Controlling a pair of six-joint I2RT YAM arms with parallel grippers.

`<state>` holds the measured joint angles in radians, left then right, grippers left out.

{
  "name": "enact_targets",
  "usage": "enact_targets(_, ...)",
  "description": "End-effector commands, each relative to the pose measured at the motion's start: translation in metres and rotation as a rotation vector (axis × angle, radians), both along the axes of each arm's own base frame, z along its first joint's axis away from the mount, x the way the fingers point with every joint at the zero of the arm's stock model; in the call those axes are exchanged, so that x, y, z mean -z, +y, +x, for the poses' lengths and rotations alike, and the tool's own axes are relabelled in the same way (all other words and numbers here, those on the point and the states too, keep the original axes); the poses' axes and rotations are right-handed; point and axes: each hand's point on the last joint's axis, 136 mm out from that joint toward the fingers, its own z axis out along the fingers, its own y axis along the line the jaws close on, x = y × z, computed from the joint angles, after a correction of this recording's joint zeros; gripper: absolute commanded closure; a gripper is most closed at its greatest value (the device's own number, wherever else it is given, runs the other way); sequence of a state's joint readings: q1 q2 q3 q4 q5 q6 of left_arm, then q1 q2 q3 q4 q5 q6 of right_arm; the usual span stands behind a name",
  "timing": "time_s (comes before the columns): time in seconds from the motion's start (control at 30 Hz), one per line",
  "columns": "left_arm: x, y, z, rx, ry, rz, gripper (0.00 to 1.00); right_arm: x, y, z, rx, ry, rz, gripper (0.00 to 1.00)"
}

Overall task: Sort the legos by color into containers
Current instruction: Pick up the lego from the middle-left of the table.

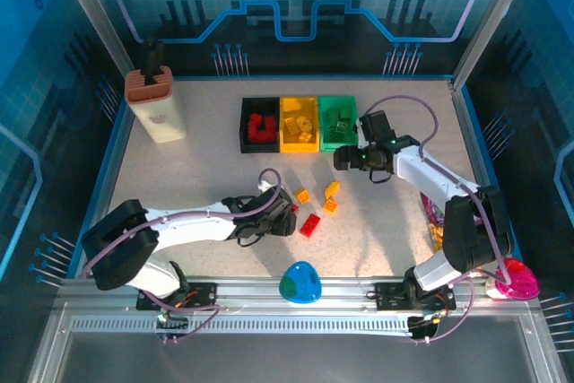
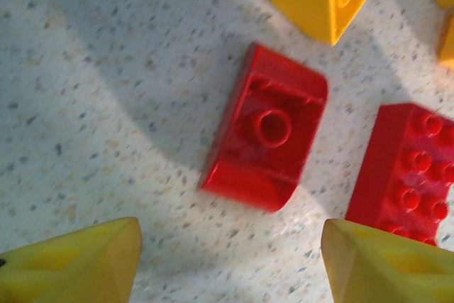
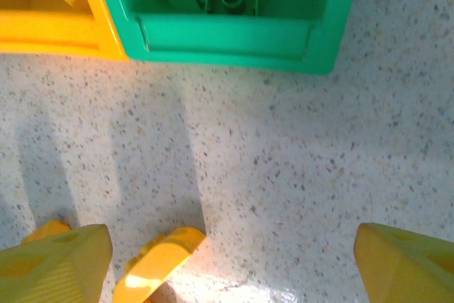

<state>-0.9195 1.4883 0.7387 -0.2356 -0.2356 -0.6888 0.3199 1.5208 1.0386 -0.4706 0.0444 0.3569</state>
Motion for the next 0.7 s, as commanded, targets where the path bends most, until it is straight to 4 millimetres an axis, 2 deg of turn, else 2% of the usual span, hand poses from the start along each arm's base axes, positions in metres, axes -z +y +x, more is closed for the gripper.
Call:
enact_targets(0.0,-0.003,-0.004,0.010,0.036,-0.030,0.081,0.32,-0.009,0.002,-0.002,0.013,-0.041,0.033,0.11)
enact_targets(0.17,0.005,-0.008,0.019,0.064,-0.029,0.145,0.36,-0.009,-0.003,-0.012,0.024,-0.041,0.036,0.11)
enact_targets(0.33,0.013,-0.008,0.024,0.067,-0.036,0.188,0.40,0.001,-0.008,-0.027,0.040,-0.031,0.042,0.11)
enact_targets(0.37,0.016,-0.009,0.025,0.072,-0.034,0.192,0.40,0.011,-0.010,-0.035,0.045,-0.010,0.039,0.11)
enact_targets(0.43,0.018,-0.012,0.027,0.079,-0.031,0.195,0.44,0.019,-0.012,-0.043,0.051,0.008,0.043,0.11)
enact_targets(0.5,0.018,-0.014,0.029,0.079,-0.038,0.197,0.52,0.024,-0.012,-0.049,0.055,0.021,0.051,0.12)
enact_targets(0.67,0.004,-0.014,0.035,0.076,-0.085,0.188,0.64,0.025,-0.014,-0.057,0.061,0.019,0.059,0.12)
